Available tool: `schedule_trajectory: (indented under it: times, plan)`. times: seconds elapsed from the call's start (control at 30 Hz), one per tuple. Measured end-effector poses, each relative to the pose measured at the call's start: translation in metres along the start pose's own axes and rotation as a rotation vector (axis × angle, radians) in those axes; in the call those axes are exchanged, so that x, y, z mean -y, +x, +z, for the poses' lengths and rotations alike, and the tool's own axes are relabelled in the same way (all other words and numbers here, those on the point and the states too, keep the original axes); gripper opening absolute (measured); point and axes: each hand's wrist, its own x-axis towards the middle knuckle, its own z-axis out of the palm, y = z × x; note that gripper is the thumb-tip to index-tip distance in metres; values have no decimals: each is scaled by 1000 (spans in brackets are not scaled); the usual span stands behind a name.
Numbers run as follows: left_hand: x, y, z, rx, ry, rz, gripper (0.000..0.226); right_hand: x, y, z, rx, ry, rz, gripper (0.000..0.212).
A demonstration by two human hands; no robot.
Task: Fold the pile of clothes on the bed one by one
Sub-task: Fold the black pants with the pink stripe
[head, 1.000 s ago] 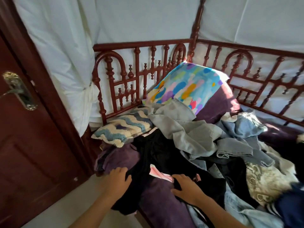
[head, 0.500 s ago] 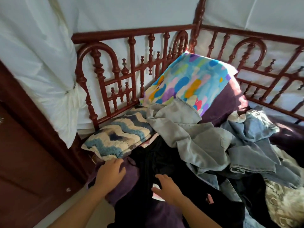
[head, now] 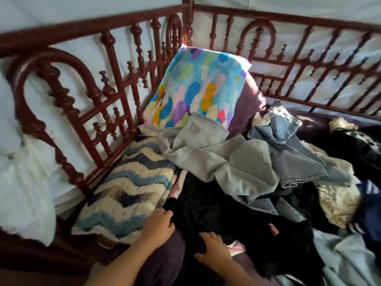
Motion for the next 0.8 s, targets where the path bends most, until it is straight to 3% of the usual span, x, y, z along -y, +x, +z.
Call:
schedule_trajectory:
  times: [0.2, 0.47, 0.57, 0.7, 0.8]
  plan:
    - [22, 4, 14, 69, 127, 184, 38, 23, -5, 28, -19, -58, 109, 67]
    - [45, -31, 29, 64, 126, 374, 33, 43, 8, 48, -42, -183, 186, 80]
    - [49, -31, 24, 40, 99, 389, 37, 32, 13, 43, -124, -227, 273, 71]
    - [49, -24, 31, 130, -4, 321, 44, 22, 16, 30, -204, -185, 296, 39]
    - [37, -19, 25, 110, -42, 268, 46, 25, 12, -1, -290, -68, 318, 34]
